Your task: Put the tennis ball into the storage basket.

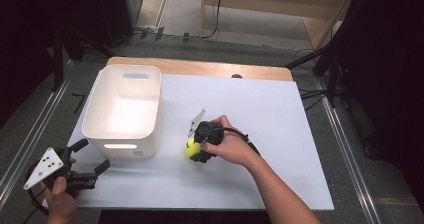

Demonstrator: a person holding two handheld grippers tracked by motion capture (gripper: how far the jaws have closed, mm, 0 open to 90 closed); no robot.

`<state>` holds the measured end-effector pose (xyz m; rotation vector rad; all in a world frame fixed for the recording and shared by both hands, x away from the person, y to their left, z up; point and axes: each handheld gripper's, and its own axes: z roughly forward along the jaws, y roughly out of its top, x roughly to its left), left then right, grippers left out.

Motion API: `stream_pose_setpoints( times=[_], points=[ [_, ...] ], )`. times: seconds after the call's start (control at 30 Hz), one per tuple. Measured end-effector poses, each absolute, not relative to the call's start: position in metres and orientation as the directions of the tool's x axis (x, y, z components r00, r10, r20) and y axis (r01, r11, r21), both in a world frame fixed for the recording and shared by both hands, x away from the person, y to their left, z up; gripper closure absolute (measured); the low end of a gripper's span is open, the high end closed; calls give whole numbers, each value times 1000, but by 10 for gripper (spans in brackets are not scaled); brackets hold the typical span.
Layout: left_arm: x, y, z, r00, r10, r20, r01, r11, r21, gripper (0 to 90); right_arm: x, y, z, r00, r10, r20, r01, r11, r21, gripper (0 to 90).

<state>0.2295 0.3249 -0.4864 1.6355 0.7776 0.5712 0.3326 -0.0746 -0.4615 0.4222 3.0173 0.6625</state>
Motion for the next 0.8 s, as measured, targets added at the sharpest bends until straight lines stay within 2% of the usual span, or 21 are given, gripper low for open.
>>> stream_pose_setpoints(
  times=[0.8],
  points=[
    [230, 325, -486, 659, 751, -43, 182, -104, 978, 0, 334, -71, -463, -961, 275, 31, 264, 875, 405, 231]
  ],
)
